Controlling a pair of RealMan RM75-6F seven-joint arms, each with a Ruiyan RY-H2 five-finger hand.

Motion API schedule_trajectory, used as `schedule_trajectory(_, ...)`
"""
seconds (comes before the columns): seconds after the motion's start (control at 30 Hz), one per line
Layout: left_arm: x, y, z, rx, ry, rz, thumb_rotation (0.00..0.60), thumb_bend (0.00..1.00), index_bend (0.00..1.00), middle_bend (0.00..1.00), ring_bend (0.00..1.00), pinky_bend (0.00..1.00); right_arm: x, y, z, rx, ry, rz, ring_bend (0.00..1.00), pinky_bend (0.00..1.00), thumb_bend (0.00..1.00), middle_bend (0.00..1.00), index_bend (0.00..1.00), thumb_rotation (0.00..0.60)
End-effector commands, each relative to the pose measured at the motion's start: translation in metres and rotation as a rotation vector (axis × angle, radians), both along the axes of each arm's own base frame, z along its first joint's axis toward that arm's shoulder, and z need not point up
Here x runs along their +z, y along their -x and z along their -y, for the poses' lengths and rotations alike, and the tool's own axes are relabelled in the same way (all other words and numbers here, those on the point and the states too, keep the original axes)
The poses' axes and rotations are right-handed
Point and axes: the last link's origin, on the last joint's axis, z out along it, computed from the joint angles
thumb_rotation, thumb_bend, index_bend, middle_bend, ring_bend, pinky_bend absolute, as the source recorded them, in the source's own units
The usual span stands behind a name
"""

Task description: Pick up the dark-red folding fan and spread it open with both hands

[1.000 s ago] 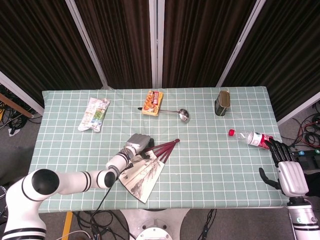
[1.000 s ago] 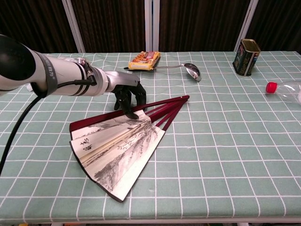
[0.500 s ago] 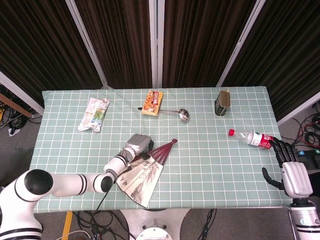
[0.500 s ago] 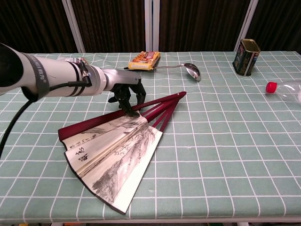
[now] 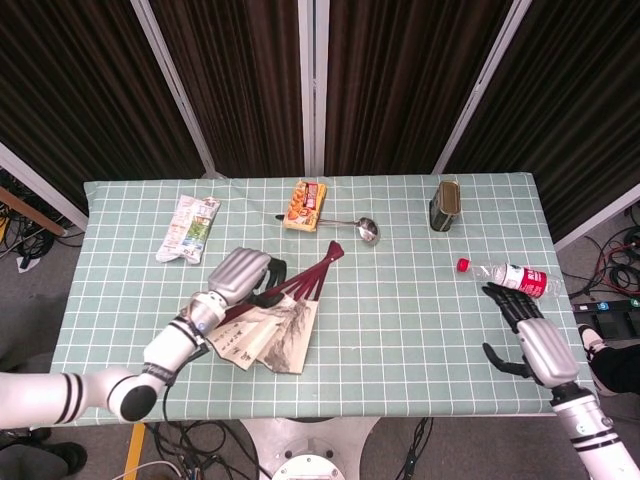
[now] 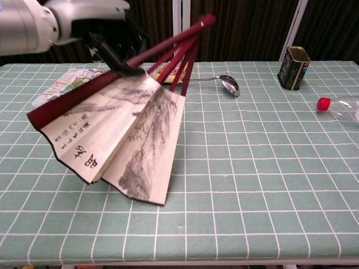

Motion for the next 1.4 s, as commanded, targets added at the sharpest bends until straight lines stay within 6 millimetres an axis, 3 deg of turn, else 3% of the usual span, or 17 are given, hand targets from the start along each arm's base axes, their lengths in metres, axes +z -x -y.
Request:
schedule_trajectory(0.03,0.039,0.003,0.014,-0.007,-0.072,0.138,0.6,0.31,0.61,0.69,0.7,0.83,-0.023,-0.028,0.018,0.038,-0.194,0.115,0.0,0.0,0.32,0.05,0.02,0.6)
schedule_trajectory(0.2,0.053,0.0,0.024,-0.062,-0.104,0.217,0.6,0.31,0.61,0.69,0.7,0.83,-0.049,-0.063,0.046,0.067,-0.315,0.233,0.0,0.0,0.31,0.08,0.07,0.6)
schedule_trajectory(0.47,0.057,-0.007,0.034,-0.141,-0.108,0.251,0.6,0.31,0.61,0.69,0.7,0.83,-0.079,-0.122,0.094,0.102,-0.41,0.352,0.0,0.0,0.31,0.1,0.12,0.6)
schedule_trajectory(0.67,0.053,-0.011,0.041,-0.178,-0.101,0.24,0.6,0.31,0.61,0.69,0.7,0.83,-0.103,-0.157,0.103,0.107,-0.494,0.375,0.0,0.0,0.3,0.1,0.12,0.6)
schedule_trajectory(1.0,0.051,-0.018,0.044,-0.212,-0.103,0.245,0.6,0.31,0.61,0.69,0.7,0.83,-0.124,-0.189,0.112,0.103,-0.564,0.392,0.0,0.0,0.33,0.11,0.15,0.6)
schedule_trajectory(1.13,0.053,-0.018,0.042,-0.212,-0.11,0.247,0.6,0.31,0.61,0.69,0.7,0.83,-0.128,-0.193,0.12,0.099,-0.539,0.37,0.0,0.0,0.45,0.13,0.27,0.6)
schedule_trajectory(1.27,0.055,-0.015,0.041,-0.216,-0.123,0.241,0.6,0.31,0.61,0.69,0.7,0.83,-0.131,-0.193,0.13,0.107,-0.47,0.324,0.04,0.0,0.58,0.19,0.5,0.6)
schedule_trajectory(1.4,0.057,-0.01,0.04,-0.221,-0.143,0.231,0.6,0.31,0.61,0.69,0.7,0.82,-0.129,-0.193,0.135,0.123,-0.394,0.277,0.06,0.0,0.61,0.23,0.61,0.6)
